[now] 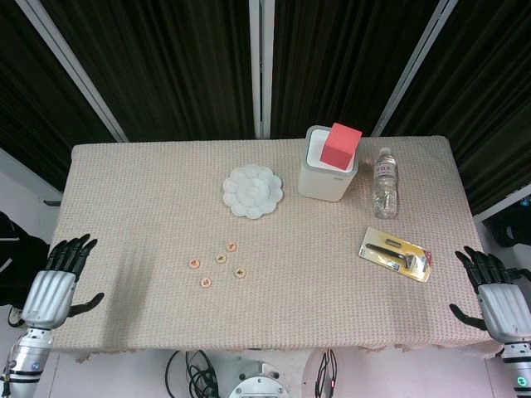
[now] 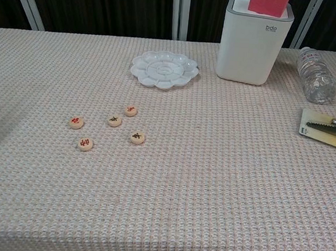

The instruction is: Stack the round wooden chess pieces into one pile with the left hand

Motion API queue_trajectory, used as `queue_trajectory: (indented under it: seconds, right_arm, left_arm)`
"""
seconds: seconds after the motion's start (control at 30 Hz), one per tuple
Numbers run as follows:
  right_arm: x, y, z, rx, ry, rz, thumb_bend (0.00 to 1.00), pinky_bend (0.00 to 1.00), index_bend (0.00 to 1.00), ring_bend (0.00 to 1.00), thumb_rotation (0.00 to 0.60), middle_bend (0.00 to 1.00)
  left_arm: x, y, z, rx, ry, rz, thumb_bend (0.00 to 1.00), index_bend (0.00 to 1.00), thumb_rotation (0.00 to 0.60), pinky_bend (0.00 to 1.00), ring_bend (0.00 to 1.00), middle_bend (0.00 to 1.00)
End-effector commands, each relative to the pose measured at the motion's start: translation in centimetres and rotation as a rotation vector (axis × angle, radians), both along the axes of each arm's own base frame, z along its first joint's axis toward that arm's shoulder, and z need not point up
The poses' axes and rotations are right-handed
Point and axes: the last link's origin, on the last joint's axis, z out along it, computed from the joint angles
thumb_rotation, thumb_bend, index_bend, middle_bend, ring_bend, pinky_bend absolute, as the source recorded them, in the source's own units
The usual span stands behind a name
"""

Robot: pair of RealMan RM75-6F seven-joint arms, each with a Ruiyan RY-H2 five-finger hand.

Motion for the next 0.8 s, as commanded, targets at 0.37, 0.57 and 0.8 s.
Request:
queue_trajectory:
  seconds: [0.37, 0.57, 0.8]
  right_arm:
    - [0.0, 0.2, 0.0, -0.001, -0.005, 0.005, 0.14, 0.00, 0.00, 0.00, 0.600, 0.00]
    - [0.0, -0.1, 0.0, 0.000, -0.009, 0.007, 0.14, 0.00, 0.00, 0.00, 0.600, 0.00]
    - [0.1, -0.6, 0.0, 0.015, -0.006, 0.015, 0.14, 0.00, 0.00, 0.00, 0.600, 0.00]
  left_arm:
    - [0.8, -0.2, -0.4, -0.015, -0.012, -0.032, 0.17, 0.06, 0.600, 0.00, 0.00, 0.00]
    - [2.8, -0.1, -2.5, -0.147, -0.067, -0.108, 0.18, 0.07, 0.600, 0.00, 0.00, 0.00]
    - [6.2, 1.5, -6.3, -0.260, -0.058, -0.240, 0.19, 0.11, 0.600, 0.00, 0.00, 0.02]
